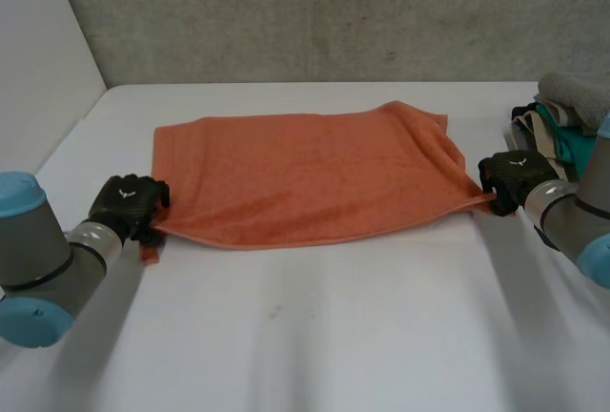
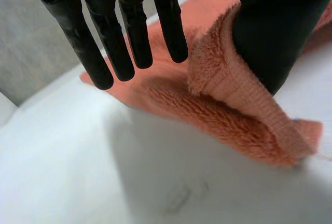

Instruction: Fold the laundry.

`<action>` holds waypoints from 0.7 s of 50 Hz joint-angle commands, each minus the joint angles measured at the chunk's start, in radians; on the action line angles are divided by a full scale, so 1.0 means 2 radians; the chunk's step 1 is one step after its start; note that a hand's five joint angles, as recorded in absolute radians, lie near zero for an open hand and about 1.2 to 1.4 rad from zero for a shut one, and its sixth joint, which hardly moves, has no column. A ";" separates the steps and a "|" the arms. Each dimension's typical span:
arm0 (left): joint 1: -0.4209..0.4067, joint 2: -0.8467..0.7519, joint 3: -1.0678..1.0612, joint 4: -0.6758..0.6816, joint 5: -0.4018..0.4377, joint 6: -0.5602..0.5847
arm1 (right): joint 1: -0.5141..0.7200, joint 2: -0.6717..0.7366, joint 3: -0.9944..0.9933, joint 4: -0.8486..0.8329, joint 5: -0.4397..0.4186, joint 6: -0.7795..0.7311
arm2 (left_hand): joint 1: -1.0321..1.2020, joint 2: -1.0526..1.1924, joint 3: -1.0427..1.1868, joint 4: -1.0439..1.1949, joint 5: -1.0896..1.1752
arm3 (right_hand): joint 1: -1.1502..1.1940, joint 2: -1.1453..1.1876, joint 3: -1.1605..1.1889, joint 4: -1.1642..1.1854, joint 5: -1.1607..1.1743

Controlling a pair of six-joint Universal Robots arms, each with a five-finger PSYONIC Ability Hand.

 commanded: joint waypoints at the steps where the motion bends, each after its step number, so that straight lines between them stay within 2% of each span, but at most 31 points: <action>1: 0.006 0.005 0.014 -0.051 -0.001 0.001 | -0.005 -0.010 0.005 -0.001 0.018 -0.044 | 0.076 0.079 0.079 0.083 0.081 | 0.147 0.109 0.106 0.101 0.122; 4: 0.007 0.019 0.009 -0.056 -0.003 0.003 | -0.007 -0.016 0.008 -0.001 0.024 -0.050 | 0.221 0.224 0.224 0.228 0.226 | 0.147 0.109 0.106 0.101 0.122; 5: 0.008 0.031 0.003 -0.057 -0.004 0.005 | -0.008 -0.024 0.012 0.000 0.026 -0.053 | 0.360 0.363 0.363 0.367 0.365 | 0.147 0.109 0.106 0.101 0.122; 6: 0.009 0.039 -0.001 -0.057 -0.005 0.007 | -0.008 -0.028 0.015 0.000 0.026 -0.054 | 0.391 0.395 0.395 0.398 0.397 | 0.147 0.109 0.106 0.101 0.122; 10: 0.017 0.098 -0.028 -0.061 -0.017 0.007 | -0.007 -0.066 0.033 0.005 0.027 -0.081 | 0.392 0.395 0.395 0.399 0.397 | 0.147 0.109 0.106 0.101 0.122; 17: 0.038 0.263 -0.053 -0.088 -0.016 0.009 | -0.017 -0.204 0.056 0.062 0.027 -0.181 | 0.392 0.395 0.395 0.399 0.397 | 0.147 0.109 0.106 0.101 0.122; 22: 0.049 0.371 -0.008 -0.159 0.027 0.010 | -0.020 -0.306 0.013 0.121 0.023 -0.192 | 0.392 0.395 0.395 0.399 0.397 | 0.147 0.109 0.106 0.101 0.122; 25: 0.053 0.398 0.022 -0.193 0.042 0.012 | -0.024 -0.330 -0.014 0.159 0.016 -0.188 | 0.392 0.395 0.395 0.399 0.397 | 0.147 0.109 0.106 0.101 0.122; 28: 0.061 0.384 0.065 -0.232 0.041 0.014 | -0.037 -0.318 -0.049 0.197 -0.009 -0.184 | 0.392 0.395 0.395 0.399 0.397 | 0.147 0.109 0.106 0.101 0.122; 30: 0.059 0.345 0.099 -0.259 0.036 0.023 | -0.046 -0.286 -0.068 0.212 -0.023 -0.182 | 0.392 0.395 0.395 0.399 0.397 | 0.147 0.109 0.106 0.101 0.122; 35: 0.033 0.240 0.160 -0.322 0.020 0.064 | -0.032 -0.195 -0.096 0.245 -0.012 -0.202 | 0.392 0.395 0.395 0.399 0.397 | 0.147 0.109 0.106 0.101 0.122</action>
